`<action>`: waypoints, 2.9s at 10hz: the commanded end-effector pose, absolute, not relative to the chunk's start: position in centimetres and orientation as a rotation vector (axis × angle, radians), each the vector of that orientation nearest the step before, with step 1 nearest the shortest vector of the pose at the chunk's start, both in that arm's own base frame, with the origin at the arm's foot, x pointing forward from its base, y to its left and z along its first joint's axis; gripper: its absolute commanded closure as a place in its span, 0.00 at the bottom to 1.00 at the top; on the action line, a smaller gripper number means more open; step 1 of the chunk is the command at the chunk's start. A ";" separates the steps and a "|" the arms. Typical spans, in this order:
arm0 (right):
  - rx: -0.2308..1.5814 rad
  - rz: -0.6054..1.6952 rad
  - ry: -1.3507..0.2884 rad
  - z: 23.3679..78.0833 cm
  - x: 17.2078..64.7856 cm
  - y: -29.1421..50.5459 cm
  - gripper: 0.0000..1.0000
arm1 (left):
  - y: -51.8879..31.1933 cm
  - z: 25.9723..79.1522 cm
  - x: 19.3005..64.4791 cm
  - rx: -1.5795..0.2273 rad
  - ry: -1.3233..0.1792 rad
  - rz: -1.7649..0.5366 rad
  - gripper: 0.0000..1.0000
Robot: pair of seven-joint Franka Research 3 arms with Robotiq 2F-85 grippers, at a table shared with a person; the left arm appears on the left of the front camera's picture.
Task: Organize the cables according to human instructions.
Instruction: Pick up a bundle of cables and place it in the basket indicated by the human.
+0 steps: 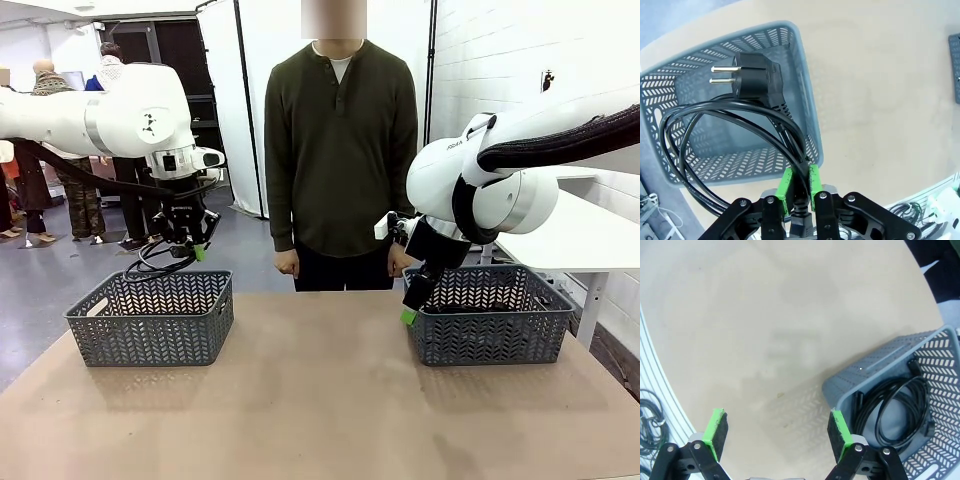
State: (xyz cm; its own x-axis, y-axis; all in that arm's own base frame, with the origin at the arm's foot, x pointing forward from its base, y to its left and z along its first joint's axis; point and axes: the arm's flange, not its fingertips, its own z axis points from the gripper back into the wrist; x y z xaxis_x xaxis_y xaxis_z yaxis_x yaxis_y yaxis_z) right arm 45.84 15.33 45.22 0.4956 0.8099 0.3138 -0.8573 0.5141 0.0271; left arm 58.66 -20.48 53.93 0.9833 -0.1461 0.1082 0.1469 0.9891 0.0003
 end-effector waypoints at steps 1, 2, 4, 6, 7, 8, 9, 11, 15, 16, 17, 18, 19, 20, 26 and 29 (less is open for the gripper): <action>0.180 1.016 -0.276 45.2 45.9 15.3 0.00 | -19.0 53.6 58.9 0.008 -0.117 -0.124 1.00; 0.180 1.016 -0.276 45.2 45.9 15.3 0.00 | -18.4 53.3 59.2 0.006 -0.108 -0.119 1.00; 0.180 1.016 -0.276 45.2 45.9 15.3 0.00 | -17.7 52.3 59.7 0.007 -0.117 -0.108 1.00; 0.180 1.016 -0.276 45.2 45.9 15.3 0.00 | -16.8 50.8 60.6 0.014 -0.141 -0.089 1.00; 0.180 1.016 -0.276 45.2 45.9 15.3 0.00 | -16.4 50.1 61.0 0.014 -0.141 -0.080 1.00; 0.180 1.016 -0.276 45.2 45.9 15.3 0.00 | -16.0 49.3 61.4 0.025 -0.137 -0.081 1.00; 0.180 1.016 -0.276 45.2 45.9 15.3 0.00 | -15.4 48.6 61.9 0.030 -0.139 -0.068 1.00; 0.180 1.016 -0.276 45.2 45.9 15.3 0.00 | -14.8 47.8 62.2 0.026 -0.125 -0.064 1.00; 0.180 1.016 -0.276 45.2 45.9 15.3 0.00 | -14.4 47.0 62.6 0.022 -0.107 -0.052 1.00; 0.180 1.016 -0.276 45.2 45.9 15.3 0.00 | -14.3 46.9 62.7 0.027 -0.105 -0.041 0.80; 0.180 1.016 -0.276 45.2 45.9 15.3 0.00 | -14.2 46.8 62.8 0.035 -0.114 -0.028 0.60; 0.180 1.016 -0.276 45.2 45.9 15.3 0.00 | -13.9 46.6 62.9 0.036 -0.119 -0.019 0.41; 0.180 1.016 -0.276 45.2 45.9 15.3 0.00 | -13.9 46.6 63.0 0.036 -0.125 -0.008 0.21; 0.180 1.016 -0.276 45.2 45.9 15.3 0.00 | -13.9 46.8 63.1 0.036 -0.132 0.005 0.01; 0.180 1.016 -0.276 45.2 45.9 15.3 0.00 | -14.5 48.4 63.2 0.047 -0.131 -0.001 0.00; 0.180 1.016 -0.276 45.2 45.9 15.3 0.00 | -14.2 48.5 62.4 -0.003 -0.095 0.050 0.00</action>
State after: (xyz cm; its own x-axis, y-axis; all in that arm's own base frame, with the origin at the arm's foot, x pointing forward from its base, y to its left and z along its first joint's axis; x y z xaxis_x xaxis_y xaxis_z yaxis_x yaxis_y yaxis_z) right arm 45.84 15.34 45.23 0.4954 0.8100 0.3138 -0.8574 0.5139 0.0271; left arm 62.99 -14.57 48.11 0.9935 0.0001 0.1134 -0.0024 0.9998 0.0200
